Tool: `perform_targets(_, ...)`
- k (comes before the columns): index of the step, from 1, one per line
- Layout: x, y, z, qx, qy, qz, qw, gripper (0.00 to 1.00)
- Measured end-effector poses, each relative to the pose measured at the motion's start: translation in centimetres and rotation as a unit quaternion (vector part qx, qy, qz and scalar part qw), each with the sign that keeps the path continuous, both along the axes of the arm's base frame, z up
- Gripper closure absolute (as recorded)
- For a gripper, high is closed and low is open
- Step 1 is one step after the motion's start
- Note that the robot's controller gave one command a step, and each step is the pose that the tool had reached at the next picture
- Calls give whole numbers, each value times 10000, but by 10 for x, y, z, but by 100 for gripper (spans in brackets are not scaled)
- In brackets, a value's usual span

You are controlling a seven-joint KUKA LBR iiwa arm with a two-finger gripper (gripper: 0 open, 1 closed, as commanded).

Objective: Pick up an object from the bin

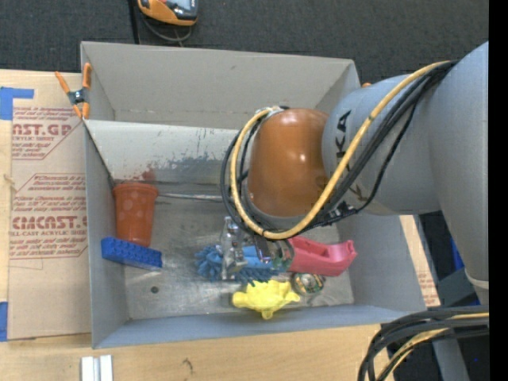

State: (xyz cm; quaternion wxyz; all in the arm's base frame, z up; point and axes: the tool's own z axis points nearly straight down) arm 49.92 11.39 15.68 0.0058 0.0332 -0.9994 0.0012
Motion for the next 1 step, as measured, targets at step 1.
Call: perform_targets(1,12,-3,64,12,-45,-34,10000,100)
